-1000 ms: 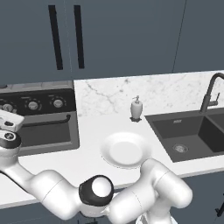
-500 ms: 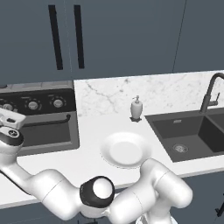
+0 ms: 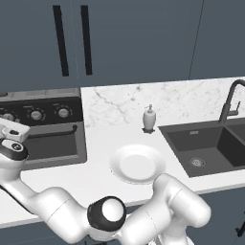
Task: Pick up the kebab skewer and baguette bread, and place them inside the toaster oven. Close the toaster oven door and start by setting the timer.
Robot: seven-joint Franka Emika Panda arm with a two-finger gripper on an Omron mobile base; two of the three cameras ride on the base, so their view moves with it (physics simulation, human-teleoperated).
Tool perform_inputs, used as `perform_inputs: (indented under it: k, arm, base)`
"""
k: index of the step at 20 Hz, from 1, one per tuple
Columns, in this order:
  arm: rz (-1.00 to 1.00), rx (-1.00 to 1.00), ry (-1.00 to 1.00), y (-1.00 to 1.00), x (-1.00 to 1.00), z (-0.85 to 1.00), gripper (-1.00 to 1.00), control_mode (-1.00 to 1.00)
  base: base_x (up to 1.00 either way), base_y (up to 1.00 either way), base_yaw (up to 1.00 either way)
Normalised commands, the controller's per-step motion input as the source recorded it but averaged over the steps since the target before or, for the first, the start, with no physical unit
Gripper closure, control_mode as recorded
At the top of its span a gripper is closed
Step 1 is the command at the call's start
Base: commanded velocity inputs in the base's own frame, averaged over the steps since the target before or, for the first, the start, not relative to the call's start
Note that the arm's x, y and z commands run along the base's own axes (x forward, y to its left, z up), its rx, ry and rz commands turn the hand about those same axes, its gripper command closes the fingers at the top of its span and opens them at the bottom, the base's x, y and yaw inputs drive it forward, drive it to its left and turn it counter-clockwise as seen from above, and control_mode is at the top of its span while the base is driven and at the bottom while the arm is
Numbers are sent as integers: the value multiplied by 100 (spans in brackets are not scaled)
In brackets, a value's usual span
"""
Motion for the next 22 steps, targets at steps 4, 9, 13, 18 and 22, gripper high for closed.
perform_inputs:
  k: [4, 9, 13, 18, 22]
  arm:
    - [-28, 41, -29, 31, 0, 0, 100, -100]
    - [-29, 42, -30, 40, -8, 0, 100, -100]
    - [-30, 45, -29, 40, -22, 5, 100, -100]
    - [-27, 46, -30, 34, -35, 0, 100, -100]
    - [-25, 47, -30, 21, -37, 1, 100, -100]
  base:
    - [0, 0, 0]
    - [0, 0, 0]
    - [0, 0, 0]
    - [0, 0, 0]
    - [0, 0, 0]
